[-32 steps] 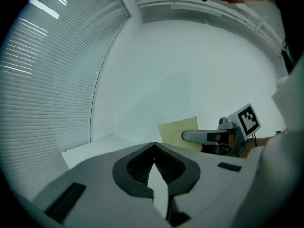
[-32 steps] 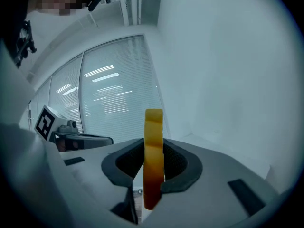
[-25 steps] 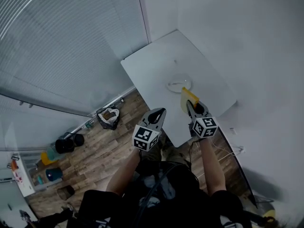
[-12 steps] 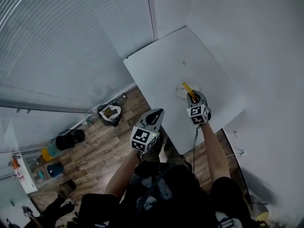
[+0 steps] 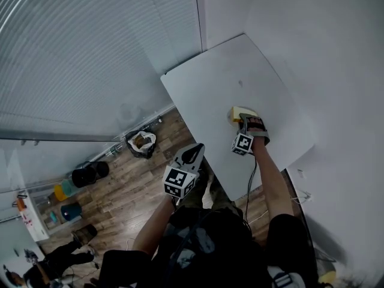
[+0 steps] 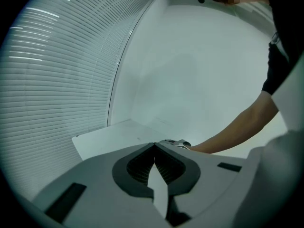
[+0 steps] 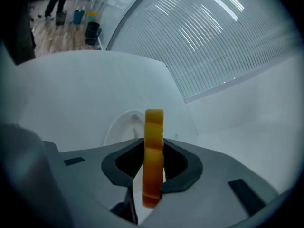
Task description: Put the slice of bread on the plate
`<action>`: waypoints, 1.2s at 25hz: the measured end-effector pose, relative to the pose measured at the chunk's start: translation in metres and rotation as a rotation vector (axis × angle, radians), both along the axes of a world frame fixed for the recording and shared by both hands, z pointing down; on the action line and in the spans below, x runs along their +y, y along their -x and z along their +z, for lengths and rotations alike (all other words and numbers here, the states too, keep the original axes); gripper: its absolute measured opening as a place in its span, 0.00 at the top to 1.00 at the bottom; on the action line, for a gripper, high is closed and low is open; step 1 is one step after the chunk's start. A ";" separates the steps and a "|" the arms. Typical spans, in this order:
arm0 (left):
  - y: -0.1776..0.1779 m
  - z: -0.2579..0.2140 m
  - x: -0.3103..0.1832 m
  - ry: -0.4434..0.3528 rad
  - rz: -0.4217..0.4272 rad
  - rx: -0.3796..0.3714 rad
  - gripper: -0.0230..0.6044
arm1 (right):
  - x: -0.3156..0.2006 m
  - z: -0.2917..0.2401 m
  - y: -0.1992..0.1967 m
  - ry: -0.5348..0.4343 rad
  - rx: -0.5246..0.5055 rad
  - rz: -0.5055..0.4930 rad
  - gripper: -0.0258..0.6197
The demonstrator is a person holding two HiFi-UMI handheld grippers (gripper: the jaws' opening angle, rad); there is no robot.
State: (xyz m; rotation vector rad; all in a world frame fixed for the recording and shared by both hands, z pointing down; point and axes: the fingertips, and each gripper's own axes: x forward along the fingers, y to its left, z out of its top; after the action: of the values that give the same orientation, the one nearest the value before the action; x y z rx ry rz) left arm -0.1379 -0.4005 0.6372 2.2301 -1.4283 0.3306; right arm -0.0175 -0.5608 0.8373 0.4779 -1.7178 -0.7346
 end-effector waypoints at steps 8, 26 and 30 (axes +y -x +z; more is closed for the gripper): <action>-0.009 0.003 -0.007 0.019 0.019 0.005 0.96 | 0.027 0.012 0.003 0.084 0.035 -0.083 0.78; -0.033 0.019 0.004 0.081 0.047 0.046 0.96 | 0.045 0.002 -0.032 0.236 0.020 0.034 0.61; -0.035 0.016 0.006 0.070 0.045 0.048 0.96 | 0.033 0.001 -0.030 0.231 -0.005 0.090 0.61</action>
State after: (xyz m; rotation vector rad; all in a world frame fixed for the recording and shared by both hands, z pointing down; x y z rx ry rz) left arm -0.1031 -0.3949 0.6537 2.2017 -1.3242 0.3347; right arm 0.0127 -0.5273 0.8386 0.3940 -1.7488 -0.4635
